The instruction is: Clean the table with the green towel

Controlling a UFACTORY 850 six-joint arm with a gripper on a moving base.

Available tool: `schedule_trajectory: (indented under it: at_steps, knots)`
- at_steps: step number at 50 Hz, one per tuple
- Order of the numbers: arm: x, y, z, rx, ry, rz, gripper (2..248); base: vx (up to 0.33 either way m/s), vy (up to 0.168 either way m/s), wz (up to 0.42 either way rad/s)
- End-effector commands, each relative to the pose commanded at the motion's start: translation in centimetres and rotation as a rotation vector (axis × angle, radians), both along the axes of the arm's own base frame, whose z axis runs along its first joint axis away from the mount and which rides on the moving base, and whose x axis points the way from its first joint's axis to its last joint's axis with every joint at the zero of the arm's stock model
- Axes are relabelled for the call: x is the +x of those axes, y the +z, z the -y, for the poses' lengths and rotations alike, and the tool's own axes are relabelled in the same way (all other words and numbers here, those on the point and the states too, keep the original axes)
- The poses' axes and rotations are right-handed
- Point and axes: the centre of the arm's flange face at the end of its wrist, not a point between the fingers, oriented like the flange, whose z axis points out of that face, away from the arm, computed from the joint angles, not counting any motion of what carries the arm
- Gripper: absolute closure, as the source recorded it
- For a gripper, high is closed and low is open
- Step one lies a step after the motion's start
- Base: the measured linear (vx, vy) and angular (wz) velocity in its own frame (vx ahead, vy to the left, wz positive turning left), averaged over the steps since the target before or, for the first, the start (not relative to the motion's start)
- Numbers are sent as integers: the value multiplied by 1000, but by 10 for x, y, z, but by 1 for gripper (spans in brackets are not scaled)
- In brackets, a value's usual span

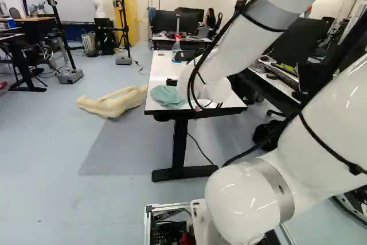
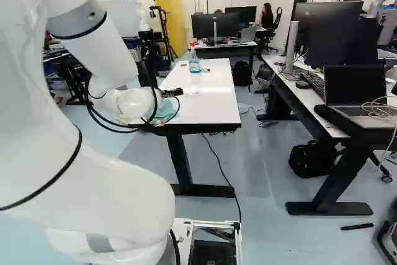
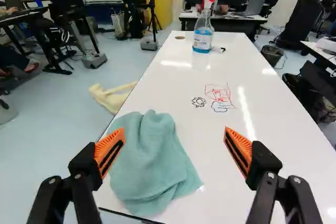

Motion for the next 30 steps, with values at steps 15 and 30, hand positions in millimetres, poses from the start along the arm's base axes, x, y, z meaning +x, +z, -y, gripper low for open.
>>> schedule_trajectory:
  at_steps: [15,30]
  knots:
    - [19,5,-13,-24,24,-120,3,0,0,0]
    - [38,10,-26,-50,44,-239,3,0,0,0]
